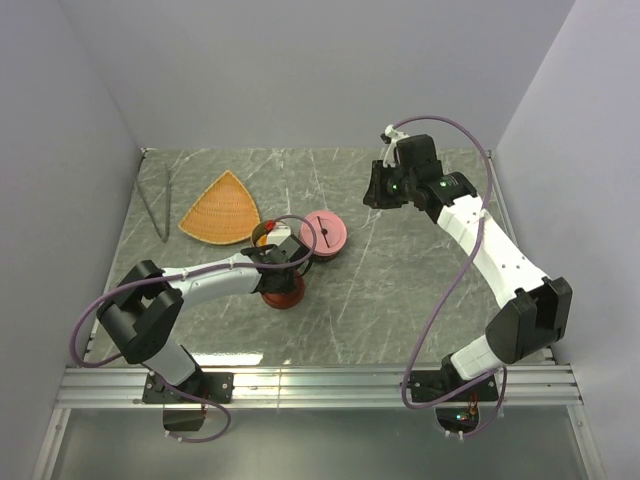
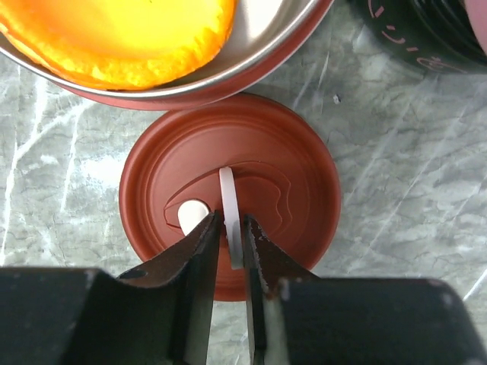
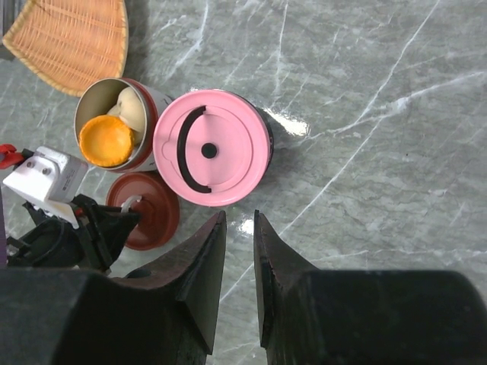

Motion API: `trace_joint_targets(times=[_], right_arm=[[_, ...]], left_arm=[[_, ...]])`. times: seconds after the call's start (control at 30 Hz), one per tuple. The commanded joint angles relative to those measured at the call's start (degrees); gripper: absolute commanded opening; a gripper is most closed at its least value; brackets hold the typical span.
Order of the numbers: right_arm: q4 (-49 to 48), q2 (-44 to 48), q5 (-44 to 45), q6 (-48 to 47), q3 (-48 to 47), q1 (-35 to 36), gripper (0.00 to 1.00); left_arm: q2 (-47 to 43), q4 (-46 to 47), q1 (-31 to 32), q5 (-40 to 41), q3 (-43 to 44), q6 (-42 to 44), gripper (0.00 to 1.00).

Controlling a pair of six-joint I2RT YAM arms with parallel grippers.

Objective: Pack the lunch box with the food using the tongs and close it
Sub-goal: Pick up the lid of the lunch box with the left arm

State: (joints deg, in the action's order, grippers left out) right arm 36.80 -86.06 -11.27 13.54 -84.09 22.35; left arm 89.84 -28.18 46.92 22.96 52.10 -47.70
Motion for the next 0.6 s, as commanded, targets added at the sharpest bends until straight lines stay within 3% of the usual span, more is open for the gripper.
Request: trace_joint_targets(times=[0.0,0.1,0.13,0.17,0.3,0.57], right_arm=[[-1.9,2.9,-0.3,-1.1,0.5,0.0,0.29],[-1.9,3.5,-0.5,-1.1,0.9,0.0,0.29],[-2.0,3.8,-0.4,-1.1,1.0,0.1,0.28],[-2.0,4.0,-0.4,-1.2,1.3,0.0,0.28],[-2.1,4.3,-0.3,-1.3,1.4,0.1,0.28],[-2.0,4.3,0.2,-1.5,1.3,0.1,0.28]], left_arm=[[-1.2,2.1,-0.1,2.3,-0.8,-1.1,0.25],[-1.0,2.4,-0.1,2.6,-0.9,-1.1,0.16],[-1.2,2.3,-0.1,2.7,-0.9,-1.1,0.05],[-1.4,2.1,-0.1,2.8,-0.8,-1.2,0.0],[-3.4,-1.1,-0.1,2.8,0.8,-0.6,0.0],[-11.3,-16.4,1.0,-1.4,9.8,1.0,0.0]])
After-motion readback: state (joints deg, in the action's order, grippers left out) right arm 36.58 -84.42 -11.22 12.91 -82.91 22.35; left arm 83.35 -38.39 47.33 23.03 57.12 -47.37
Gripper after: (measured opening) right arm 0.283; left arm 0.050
